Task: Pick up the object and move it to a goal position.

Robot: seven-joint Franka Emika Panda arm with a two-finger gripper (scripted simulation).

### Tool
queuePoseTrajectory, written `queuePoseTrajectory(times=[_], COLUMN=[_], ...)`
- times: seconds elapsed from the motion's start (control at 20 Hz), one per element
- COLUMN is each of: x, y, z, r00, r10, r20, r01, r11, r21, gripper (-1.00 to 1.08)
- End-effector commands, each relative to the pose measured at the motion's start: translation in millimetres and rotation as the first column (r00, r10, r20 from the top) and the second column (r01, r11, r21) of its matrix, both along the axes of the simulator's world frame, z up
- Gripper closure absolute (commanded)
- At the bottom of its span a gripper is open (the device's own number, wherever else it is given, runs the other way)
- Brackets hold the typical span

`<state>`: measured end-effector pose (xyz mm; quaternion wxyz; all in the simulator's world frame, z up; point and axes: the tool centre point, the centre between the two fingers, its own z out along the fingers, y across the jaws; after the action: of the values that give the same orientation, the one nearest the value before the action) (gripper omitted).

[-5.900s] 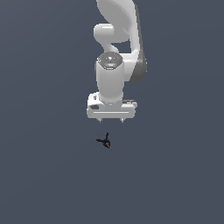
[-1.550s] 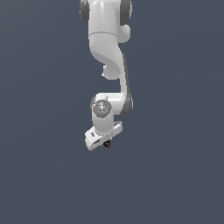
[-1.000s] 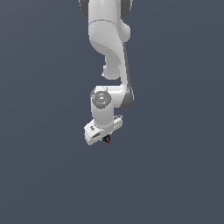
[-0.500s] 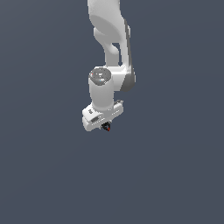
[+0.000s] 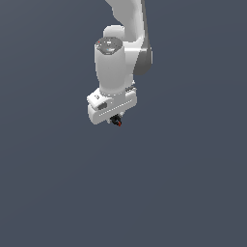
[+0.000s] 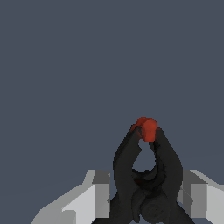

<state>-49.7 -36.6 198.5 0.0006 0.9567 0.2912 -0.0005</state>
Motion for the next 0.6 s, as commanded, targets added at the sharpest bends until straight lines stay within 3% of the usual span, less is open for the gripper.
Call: queuePoseTrajectory(times=[0.0,0.55], x=[-10.8,-58.7], y=[0.0,-0.1], z=[22.5,128.6], r00=[1.000,1.000], r10=[0.000,0.001], r20=[0.000,0.001], r01=[0.000,-0.001], r11=[1.000,1.000], r21=[0.000,0.002], gripper=[1.08,1.08])
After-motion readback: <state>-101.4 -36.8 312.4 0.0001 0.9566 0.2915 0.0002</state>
